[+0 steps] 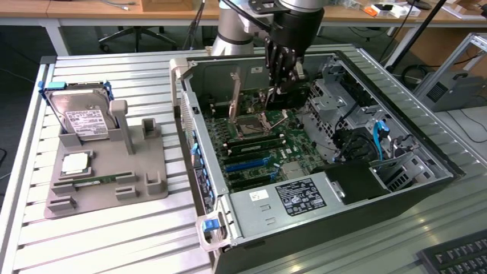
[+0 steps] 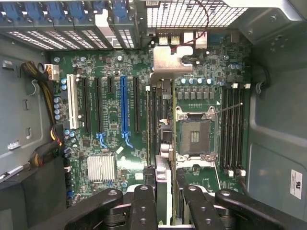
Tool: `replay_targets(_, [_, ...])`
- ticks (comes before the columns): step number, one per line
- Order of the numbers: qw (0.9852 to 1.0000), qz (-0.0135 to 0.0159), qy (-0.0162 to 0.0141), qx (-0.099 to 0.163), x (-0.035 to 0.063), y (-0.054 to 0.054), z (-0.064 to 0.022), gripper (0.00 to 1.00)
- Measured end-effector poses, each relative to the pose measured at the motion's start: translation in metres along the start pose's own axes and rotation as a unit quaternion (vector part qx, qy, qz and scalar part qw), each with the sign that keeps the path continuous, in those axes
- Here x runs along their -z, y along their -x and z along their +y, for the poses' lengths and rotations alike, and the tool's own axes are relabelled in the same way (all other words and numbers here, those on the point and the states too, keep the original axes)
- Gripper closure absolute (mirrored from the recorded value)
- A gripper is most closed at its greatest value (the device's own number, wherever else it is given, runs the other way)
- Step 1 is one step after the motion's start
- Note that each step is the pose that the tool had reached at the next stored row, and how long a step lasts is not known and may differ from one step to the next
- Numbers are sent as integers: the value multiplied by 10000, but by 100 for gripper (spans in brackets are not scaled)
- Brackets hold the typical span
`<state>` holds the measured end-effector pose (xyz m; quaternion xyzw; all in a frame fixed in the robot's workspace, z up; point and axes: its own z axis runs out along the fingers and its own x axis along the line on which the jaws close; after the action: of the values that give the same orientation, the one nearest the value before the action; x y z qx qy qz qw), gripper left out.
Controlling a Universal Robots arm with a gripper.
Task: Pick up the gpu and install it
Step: 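Insert the gpu into the slot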
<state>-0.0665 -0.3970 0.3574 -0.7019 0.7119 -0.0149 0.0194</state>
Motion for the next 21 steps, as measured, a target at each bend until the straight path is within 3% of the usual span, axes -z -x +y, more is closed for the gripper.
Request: replay_targets(21, [10000, 0, 0, 0, -61, -27, 3, 73])
